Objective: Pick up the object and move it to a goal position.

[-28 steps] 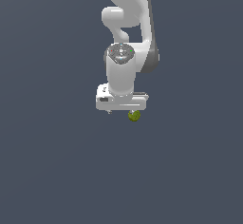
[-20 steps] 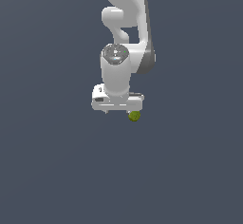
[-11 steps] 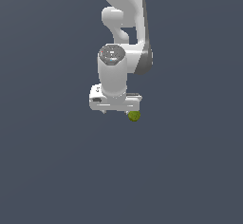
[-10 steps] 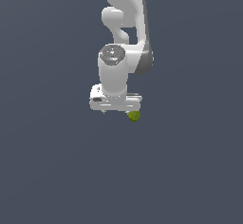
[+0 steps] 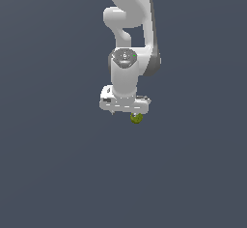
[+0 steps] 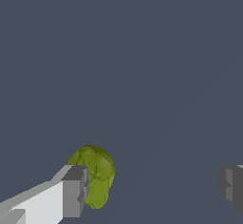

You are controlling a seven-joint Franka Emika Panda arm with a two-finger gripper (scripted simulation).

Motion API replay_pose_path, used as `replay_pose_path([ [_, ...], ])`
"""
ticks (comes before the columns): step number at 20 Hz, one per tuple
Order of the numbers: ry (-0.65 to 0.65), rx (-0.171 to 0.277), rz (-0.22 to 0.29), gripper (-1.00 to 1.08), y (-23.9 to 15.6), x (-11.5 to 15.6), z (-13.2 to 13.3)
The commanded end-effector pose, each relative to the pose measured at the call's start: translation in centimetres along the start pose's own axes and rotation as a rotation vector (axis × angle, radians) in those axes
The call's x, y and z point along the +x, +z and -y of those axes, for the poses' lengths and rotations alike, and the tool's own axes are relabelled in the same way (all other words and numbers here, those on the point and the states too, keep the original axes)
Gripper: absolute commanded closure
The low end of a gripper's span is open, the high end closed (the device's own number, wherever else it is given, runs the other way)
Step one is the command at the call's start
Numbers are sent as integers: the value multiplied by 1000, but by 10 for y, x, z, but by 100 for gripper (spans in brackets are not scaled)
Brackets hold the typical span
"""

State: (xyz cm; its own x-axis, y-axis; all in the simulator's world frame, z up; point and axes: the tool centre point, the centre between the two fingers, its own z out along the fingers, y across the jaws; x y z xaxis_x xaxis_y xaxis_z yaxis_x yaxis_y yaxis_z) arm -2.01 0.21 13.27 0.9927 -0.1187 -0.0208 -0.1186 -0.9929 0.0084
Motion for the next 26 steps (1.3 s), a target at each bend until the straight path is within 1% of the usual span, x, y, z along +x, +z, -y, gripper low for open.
replay_pose_path([
  [1, 33, 1, -3, -92, 6, -8, 10],
  [7, 128, 5, -11, -92, 23, -31, 37],
  [13, 198, 8, -16, -92, 35, -50, 55],
  [19, 236, 10, -19, -92, 41, -60, 63],
  [26, 240, 11, -19, -92, 44, -62, 65],
])
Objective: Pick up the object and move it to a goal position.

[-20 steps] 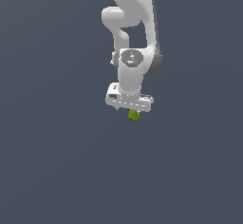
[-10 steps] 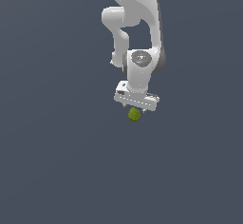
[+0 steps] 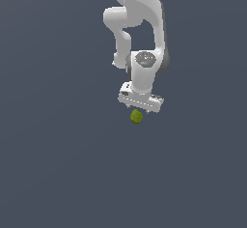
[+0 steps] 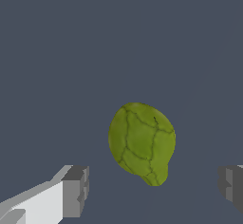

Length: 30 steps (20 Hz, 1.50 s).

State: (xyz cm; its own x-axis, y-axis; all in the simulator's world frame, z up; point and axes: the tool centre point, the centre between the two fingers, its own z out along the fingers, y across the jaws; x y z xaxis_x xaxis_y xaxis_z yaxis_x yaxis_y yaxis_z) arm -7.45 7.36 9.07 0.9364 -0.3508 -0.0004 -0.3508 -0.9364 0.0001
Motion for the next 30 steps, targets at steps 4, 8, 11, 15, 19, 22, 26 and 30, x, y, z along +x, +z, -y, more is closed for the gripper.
replay_pose_path([
  [4, 1, 0, 0, -92, 12, -1, 0],
  [8, 2, 0, 0, -92, 31, -1, 0],
  [11, 4, 0, 0, -92, 43, -1, -1],
  [15, 4, 0, 0, -92, 50, -1, 0],
  [19, 4, 0, 0, 108, 50, -1, 0],
  [22, 4, 0, 0, 108, 50, -1, 0],
  [26, 4, 0, 0, 108, 50, -1, 0],
  [30, 3, 1, -1, 108, 47, 0, 0],
])
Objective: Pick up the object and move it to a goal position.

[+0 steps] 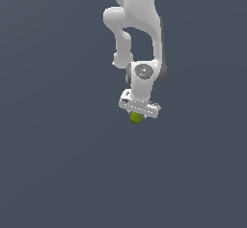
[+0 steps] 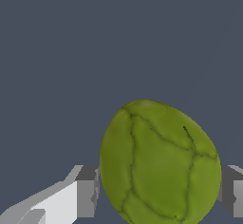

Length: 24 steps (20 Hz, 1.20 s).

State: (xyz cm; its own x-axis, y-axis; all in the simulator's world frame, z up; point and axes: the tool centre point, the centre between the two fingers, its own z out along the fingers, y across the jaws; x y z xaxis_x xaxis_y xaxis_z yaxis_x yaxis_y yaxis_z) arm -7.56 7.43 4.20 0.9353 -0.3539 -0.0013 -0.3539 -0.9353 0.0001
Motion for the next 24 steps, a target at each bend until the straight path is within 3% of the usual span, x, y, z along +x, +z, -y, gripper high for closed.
replay_pose_path([
  [1, 0, 1, -2, 108, -3, 3, 0],
  [11, 0, 1, -2, 108, -43, 32, -2],
  [24, 0, 0, -2, 108, -142, 106, -7],
])
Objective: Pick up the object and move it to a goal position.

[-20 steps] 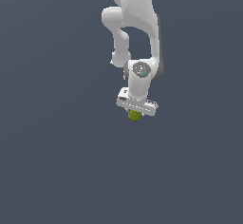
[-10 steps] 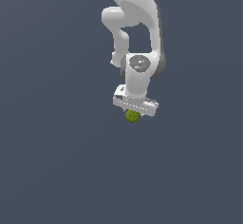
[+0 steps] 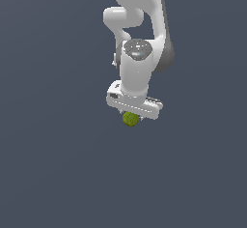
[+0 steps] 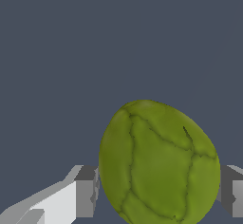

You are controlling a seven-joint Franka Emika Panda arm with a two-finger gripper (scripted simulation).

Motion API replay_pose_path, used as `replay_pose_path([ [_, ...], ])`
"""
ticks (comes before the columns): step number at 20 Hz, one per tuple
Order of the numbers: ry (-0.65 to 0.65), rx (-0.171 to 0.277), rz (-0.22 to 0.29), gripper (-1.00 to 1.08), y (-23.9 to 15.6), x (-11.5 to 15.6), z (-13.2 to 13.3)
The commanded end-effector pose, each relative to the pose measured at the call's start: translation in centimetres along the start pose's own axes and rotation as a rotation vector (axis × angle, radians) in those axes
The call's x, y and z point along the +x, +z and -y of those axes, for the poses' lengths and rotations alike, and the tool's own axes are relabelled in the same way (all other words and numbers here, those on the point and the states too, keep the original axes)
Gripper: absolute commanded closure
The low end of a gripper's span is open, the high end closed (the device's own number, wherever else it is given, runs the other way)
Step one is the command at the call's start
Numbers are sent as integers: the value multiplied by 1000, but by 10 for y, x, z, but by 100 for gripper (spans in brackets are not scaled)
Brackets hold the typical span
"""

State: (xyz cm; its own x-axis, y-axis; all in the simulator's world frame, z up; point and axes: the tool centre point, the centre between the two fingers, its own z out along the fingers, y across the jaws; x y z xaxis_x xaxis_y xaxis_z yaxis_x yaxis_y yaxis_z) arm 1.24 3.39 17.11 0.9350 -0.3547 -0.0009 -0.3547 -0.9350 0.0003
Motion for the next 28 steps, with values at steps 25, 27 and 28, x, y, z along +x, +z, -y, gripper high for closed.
replay_pose_path([
  [25, 0, 1, -1, 108, -110, 89, -2],
  [27, 0, 1, -1, 108, -111, 89, -2],
  [28, 0, 1, -1, 108, -111, 89, -2],
])
